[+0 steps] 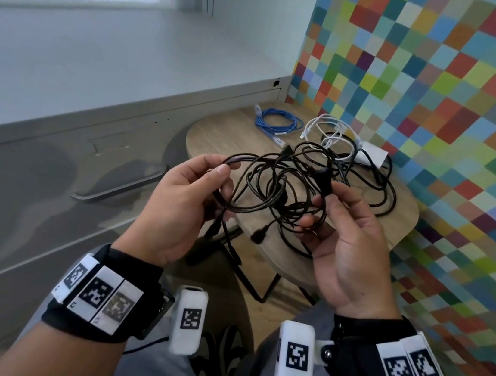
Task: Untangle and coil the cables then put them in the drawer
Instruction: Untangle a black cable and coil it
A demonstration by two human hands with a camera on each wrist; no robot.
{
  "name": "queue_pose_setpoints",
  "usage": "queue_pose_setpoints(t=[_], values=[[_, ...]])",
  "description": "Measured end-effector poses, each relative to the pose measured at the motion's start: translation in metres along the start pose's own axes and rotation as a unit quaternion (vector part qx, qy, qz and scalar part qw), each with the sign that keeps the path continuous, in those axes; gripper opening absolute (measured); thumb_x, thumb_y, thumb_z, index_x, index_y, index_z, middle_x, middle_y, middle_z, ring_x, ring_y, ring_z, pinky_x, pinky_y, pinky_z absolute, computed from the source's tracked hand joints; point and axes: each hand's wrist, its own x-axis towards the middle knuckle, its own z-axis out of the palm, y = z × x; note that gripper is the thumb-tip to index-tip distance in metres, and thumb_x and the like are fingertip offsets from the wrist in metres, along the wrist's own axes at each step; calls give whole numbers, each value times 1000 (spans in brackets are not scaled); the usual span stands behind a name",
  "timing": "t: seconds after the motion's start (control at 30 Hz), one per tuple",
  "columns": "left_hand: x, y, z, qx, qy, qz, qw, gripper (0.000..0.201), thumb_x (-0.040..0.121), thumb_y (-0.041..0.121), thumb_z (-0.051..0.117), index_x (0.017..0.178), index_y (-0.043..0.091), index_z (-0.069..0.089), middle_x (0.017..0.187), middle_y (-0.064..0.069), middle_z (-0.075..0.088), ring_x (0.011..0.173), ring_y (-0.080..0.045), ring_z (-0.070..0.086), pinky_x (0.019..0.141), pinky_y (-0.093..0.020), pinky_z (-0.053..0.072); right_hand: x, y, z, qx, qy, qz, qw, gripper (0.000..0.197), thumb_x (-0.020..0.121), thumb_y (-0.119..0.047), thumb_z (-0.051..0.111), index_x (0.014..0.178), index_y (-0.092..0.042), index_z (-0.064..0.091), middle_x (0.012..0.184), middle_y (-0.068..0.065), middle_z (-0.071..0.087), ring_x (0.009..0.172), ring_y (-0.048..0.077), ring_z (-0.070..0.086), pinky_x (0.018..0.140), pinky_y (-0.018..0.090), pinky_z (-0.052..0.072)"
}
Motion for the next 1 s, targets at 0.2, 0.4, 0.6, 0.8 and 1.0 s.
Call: queue_pose_setpoints(t=[0.2, 0.4, 0.6, 0.8, 1.0], values=[[1, 4, 5, -49, -29, 12, 998, 27, 104, 11, 47, 126, 17, 62, 98, -7, 74, 80, -28, 75, 82, -45, 55, 0, -5, -11, 0, 18, -18, 1000, 28, 100, 1, 54, 113, -20, 68, 91, 5, 62, 67, 17, 66, 56, 33, 58], [2, 0, 12, -71, -87, 30, 993, 44, 93, 3, 52, 135, 18, 58, 141, -7, 64, 92, -25, 75, 70, -33, 61, -5, -5, -13, -10, 11, -19, 1000, 40, 96, 8, 59, 124, -21, 64, 92, 10, 57, 68, 18, 66, 58, 34, 59], [6, -4, 19, -4, -76, 34, 997, 47, 87, 6, 61, 132, 20, 61, 139, -1, 65, 99, -21, 63, 68, -28, 53, -9, -8, -20, -4, -4, -26, 1000, 29, 100, 3, 54, 115, -17, 67, 83, 5, 65, 72, 28, 72, 65, 41, 61], [7, -7, 29, 119, -106, 31, 987, 44, 81, 15, 77, 123, 25, 71, 115, -5, 69, 87, -21, 66, 86, -38, 58, -13, -7, -21, -44, 0, -57, 997, 17, 83, -20, 69, 98, -15, 74, 81, 0, 68, 56, 20, 59, 77, 51, 59], [-1, -8, 52, 188, -115, 31, 975, 61, 77, 26, 82, 134, 33, 63, 129, 5, 66, 102, -27, 72, 93, -43, 61, -21, -7, -24, -18, -26, -30, 999, 20, 90, -30, 62, 82, -15, 72, 92, 7, 73, 92, 32, 72, 87, 53, 59]])
